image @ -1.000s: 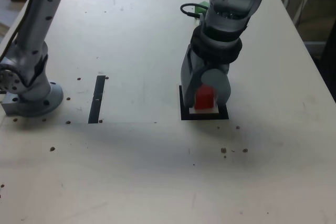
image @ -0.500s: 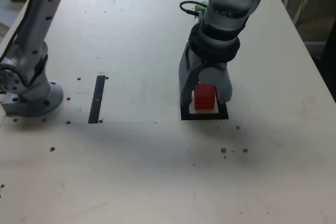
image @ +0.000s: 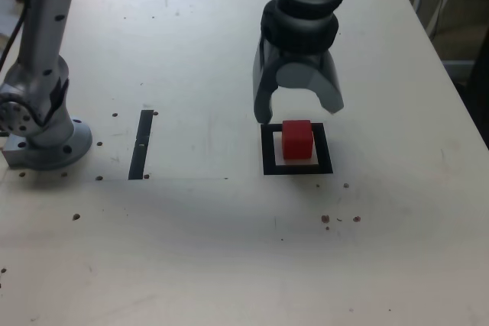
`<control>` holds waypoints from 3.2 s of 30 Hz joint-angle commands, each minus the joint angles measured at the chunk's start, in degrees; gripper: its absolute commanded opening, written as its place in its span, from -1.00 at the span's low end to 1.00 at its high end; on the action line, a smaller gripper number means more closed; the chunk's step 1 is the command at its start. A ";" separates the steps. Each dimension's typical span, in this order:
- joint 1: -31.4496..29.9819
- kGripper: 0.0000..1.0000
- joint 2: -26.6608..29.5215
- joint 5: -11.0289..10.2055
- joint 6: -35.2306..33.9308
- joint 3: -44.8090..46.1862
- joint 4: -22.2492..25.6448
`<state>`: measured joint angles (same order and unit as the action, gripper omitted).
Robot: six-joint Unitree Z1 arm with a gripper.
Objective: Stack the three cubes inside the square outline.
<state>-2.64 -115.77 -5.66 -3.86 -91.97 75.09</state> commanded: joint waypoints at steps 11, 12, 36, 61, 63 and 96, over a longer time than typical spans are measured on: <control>14.67 0.99 1.03 -3.09 15.40 -4.25 -0.82; 16.23 0.99 0.57 -3.15 16.28 -4.86 -0.86; 28.38 0.93 -14.12 -8.79 28.65 -16.09 -4.19; 31.08 0.58 -16.83 -9.58 30.83 -16.87 -7.15; 31.18 0.50 -16.81 -9.52 30.85 -17.01 -7.16; 31.89 -0.63 -14.44 -4.32 34.39 -16.59 -11.01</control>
<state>29.16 -131.54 -10.25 30.67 -108.82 64.08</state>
